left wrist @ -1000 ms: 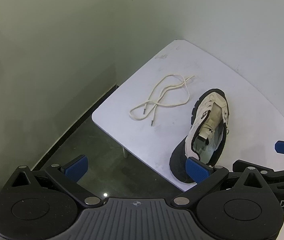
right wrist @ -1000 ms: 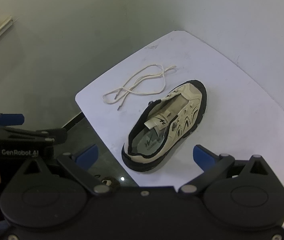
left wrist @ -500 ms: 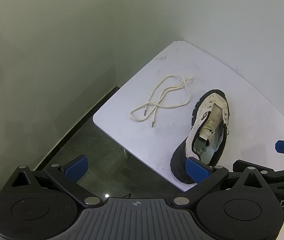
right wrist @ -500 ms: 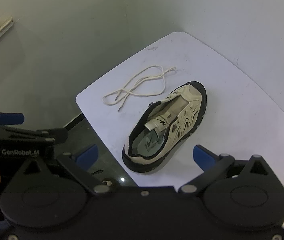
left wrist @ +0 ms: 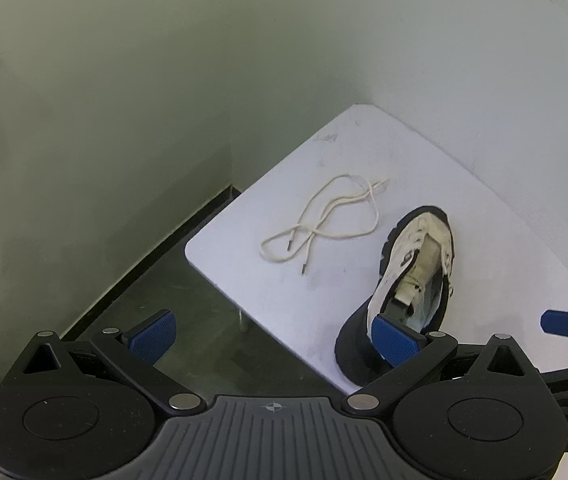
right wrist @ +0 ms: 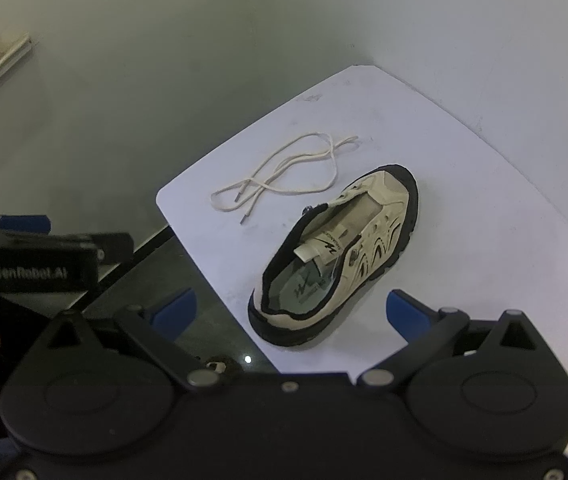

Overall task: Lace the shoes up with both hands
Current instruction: 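Move both tools toward the sneaker and white lace on the table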

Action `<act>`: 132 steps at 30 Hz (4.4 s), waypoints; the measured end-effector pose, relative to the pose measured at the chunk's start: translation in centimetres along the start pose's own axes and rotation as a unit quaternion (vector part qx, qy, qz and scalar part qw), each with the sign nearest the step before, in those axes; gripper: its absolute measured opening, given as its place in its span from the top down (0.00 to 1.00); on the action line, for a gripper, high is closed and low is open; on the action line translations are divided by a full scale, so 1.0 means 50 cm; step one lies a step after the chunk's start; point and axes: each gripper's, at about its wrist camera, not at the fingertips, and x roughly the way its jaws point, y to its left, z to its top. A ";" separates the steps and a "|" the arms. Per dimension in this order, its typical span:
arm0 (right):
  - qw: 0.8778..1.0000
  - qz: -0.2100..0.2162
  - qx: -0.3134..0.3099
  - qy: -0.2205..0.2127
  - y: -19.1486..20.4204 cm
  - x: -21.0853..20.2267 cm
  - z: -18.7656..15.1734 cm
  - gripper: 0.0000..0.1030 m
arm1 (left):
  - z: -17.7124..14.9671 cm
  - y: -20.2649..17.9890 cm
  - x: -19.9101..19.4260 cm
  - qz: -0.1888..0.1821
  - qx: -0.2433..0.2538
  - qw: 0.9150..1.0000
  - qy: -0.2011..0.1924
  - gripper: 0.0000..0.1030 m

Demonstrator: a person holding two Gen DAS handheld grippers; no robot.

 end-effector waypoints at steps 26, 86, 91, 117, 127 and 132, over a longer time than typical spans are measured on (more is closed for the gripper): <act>1.000 0.017 0.001 -0.005 0.053 0.016 -0.017 0.00 | -0.013 0.060 0.011 -0.031 0.031 0.999 -0.004 0.00; 0.999 -0.034 0.037 0.006 0.253 0.083 0.071 0.03 | 0.043 0.254 0.073 -0.070 0.107 0.991 0.027 0.00; 0.998 -0.039 0.055 0.000 0.219 0.069 0.081 0.03 | 0.050 0.221 0.057 -0.085 0.106 0.990 0.031 0.00; 0.998 -0.010 0.054 -0.006 0.218 0.096 0.105 0.00 | 0.054 0.220 0.049 -0.051 0.092 0.994 0.025 0.00; 0.997 -0.030 0.074 0.012 0.196 0.094 0.070 0.00 | 0.033 0.188 0.057 -0.052 0.111 0.992 0.035 0.00; 0.995 -0.044 0.087 0.024 0.170 0.085 0.040 0.00 | 0.017 0.166 0.072 -0.054 0.123 0.990 0.041 0.00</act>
